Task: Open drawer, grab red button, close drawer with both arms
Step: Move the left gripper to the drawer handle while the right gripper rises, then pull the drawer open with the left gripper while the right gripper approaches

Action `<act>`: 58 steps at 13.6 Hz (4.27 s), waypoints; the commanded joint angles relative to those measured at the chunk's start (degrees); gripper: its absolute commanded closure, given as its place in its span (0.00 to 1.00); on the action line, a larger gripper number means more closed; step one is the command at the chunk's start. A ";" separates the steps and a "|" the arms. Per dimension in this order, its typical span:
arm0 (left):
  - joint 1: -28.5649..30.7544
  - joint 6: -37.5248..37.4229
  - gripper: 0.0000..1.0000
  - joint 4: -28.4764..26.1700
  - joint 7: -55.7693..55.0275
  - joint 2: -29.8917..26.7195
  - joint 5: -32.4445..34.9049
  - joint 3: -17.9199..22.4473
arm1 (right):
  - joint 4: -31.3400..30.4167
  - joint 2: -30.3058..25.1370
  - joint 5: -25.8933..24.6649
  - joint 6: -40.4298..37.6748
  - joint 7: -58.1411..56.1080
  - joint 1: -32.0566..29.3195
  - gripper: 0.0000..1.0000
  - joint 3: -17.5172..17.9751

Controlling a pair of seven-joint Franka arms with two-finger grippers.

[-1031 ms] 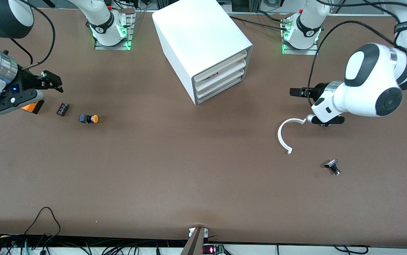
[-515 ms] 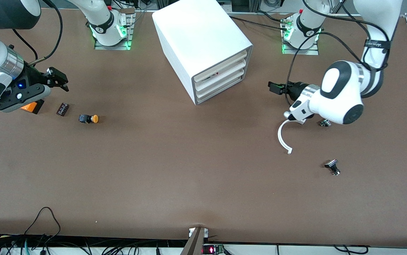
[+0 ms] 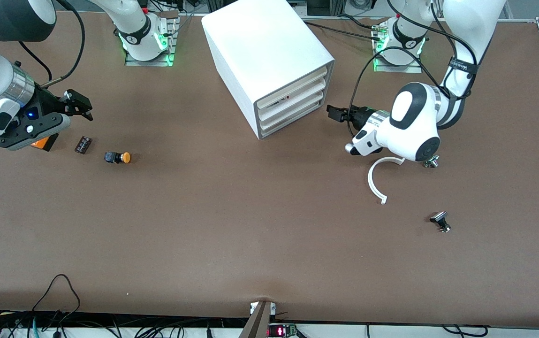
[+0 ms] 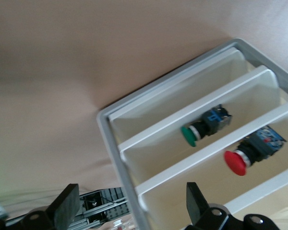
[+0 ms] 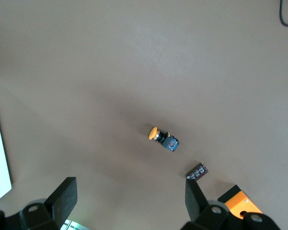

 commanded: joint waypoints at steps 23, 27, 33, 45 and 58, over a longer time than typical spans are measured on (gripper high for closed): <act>-4.25 14.24 0.21 -8.62 24.09 1.95 -17.79 -5.66 | 10.14 10.86 2.86 12.89 -1.49 7.78 0.00 5.83; -4.25 14.15 0.63 -8.62 24.35 1.87 -17.79 -5.66 | 10.31 10.86 2.16 12.54 -7.43 7.87 0.00 5.83; -4.08 14.06 0.96 -8.62 23.30 1.43 -17.71 -5.58 | 10.58 10.60 1.98 8.14 -9.65 12.08 0.00 6.54; -3.55 14.24 1.00 -5.63 23.38 1.86 -15.68 2.94 | 28.22 24.03 1.90 9.63 -20.89 20.08 0.00 6.45; -3.46 17.84 0.65 0.08 23.21 4.07 -13.40 8.92 | 36.50 34.59 2.60 11.74 -36.19 26.68 0.00 10.58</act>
